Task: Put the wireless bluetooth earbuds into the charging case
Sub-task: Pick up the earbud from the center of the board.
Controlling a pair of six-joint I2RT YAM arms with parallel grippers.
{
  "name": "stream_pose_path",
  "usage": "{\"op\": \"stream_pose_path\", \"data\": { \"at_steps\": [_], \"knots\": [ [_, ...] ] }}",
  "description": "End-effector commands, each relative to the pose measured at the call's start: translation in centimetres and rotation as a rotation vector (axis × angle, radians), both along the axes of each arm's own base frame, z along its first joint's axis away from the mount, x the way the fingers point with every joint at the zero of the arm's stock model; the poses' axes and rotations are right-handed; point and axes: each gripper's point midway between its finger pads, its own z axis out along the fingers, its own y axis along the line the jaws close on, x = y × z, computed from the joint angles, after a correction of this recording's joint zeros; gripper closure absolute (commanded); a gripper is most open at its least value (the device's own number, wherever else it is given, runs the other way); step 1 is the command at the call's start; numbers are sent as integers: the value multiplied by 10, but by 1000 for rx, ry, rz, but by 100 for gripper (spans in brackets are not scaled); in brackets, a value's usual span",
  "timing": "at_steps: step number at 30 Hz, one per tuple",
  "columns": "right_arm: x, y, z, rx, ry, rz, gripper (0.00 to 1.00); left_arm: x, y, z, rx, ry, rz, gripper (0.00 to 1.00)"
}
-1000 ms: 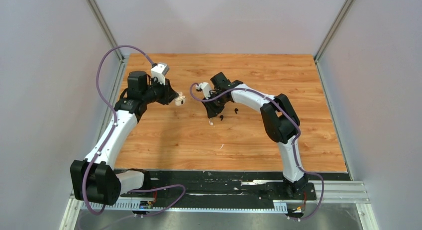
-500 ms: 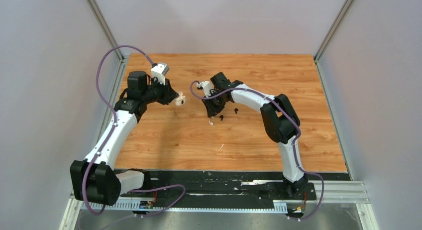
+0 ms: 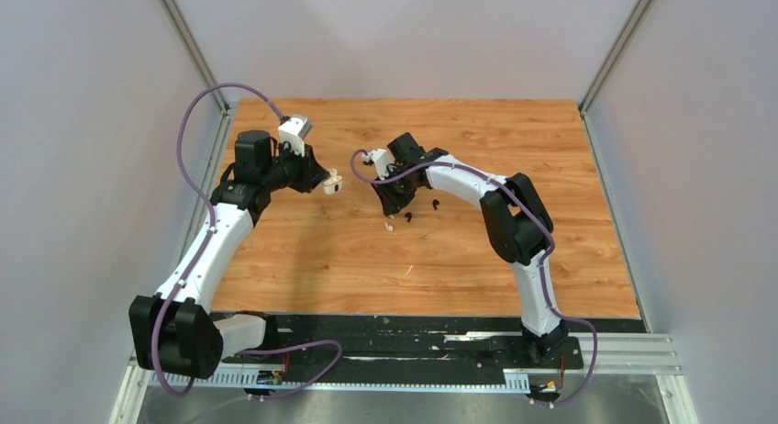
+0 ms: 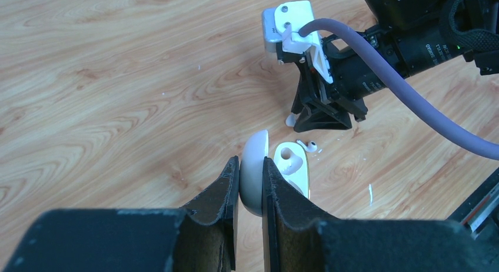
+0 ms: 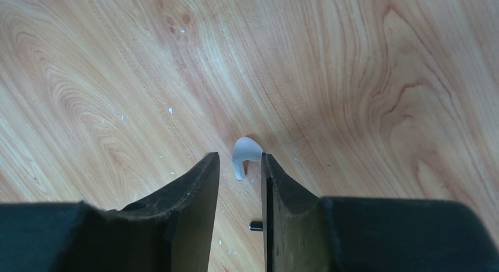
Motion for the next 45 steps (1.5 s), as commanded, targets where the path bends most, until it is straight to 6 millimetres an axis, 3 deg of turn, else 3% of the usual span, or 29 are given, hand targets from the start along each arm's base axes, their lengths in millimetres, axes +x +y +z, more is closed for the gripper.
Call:
{"op": "stream_pose_path", "data": {
  "at_steps": [1, 8, 17, 23, 29, 37, 45],
  "knots": [
    [11, 14, 17, 37, -90, 43, 67, 1, -2, 14, -25, -47, -4, 100],
    [12, 16, 11, -16, -141, 53, 65, 2, -2, 13, -26, -45, -3, 100],
    [20, 10, 4, -56, -172, 26, 71, 2, -2, 13, -31, -46, -1, 100],
    [21, 10, 10, -60, -205, 55, 57, 2, -1, 13, -30, -45, 2, 100],
    [23, 17, 33, -27, -250, 83, 52, 1, -2, 12, -32, -38, -4, 100],
    [11, 18, 15, -40, -192, 89, 53, 2, -4, 14, -44, -37, -3, 100],
    [12, 11, 3, -76, -186, 74, 54, 2, -2, 17, -36, -41, 5, 100]
  ]
}}
